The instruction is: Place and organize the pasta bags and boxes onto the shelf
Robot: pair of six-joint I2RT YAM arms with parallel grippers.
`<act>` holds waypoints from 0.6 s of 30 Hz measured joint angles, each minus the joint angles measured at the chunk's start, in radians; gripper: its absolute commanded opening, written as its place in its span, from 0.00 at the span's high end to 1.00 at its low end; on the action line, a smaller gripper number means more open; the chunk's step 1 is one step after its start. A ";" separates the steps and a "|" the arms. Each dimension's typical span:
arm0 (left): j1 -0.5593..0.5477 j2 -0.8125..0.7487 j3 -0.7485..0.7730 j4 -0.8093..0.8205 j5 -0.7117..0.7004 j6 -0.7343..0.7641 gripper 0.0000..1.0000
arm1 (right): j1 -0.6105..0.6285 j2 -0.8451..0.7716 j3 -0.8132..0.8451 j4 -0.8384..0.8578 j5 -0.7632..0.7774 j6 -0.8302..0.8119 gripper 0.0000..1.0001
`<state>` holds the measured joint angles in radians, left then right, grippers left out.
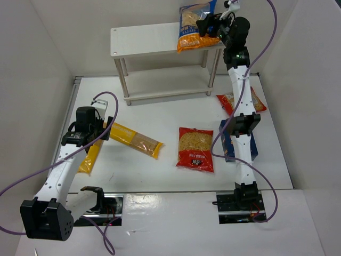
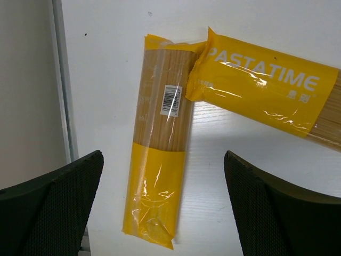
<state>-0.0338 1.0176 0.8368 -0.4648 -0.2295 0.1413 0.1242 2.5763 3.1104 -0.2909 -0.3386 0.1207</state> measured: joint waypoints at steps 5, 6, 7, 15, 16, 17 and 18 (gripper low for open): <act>0.000 0.000 0.000 0.000 0.003 0.013 0.01 | 0.010 -0.001 0.000 -0.001 0.013 -0.037 0.08; 0.000 0.000 0.000 0.000 0.005 0.013 0.01 | 0.011 -0.001 0.000 -0.001 0.014 -0.042 0.08; 0.000 0.000 0.000 0.000 0.006 0.013 0.01 | 0.013 -0.003 0.000 -0.001 0.015 -0.045 0.07; 0.000 -0.008 0.000 -0.001 0.013 0.014 0.01 | 0.043 -0.021 0.000 -0.015 0.073 -0.106 0.05; 0.000 -0.010 0.000 -0.002 0.015 0.014 0.01 | 0.048 -0.025 0.000 -0.015 0.082 -0.117 0.05; 0.000 -0.013 0.000 -0.002 0.016 0.015 0.01 | 0.054 -0.027 0.000 -0.016 0.095 -0.125 0.04; 0.000 -0.015 0.000 -0.002 0.018 0.015 0.01 | 0.060 -0.029 0.000 -0.016 0.109 -0.133 0.04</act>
<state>-0.0338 1.0023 0.8368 -0.4671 -0.2119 0.1566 0.1837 2.5469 3.1100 -0.3065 -0.2295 -0.0124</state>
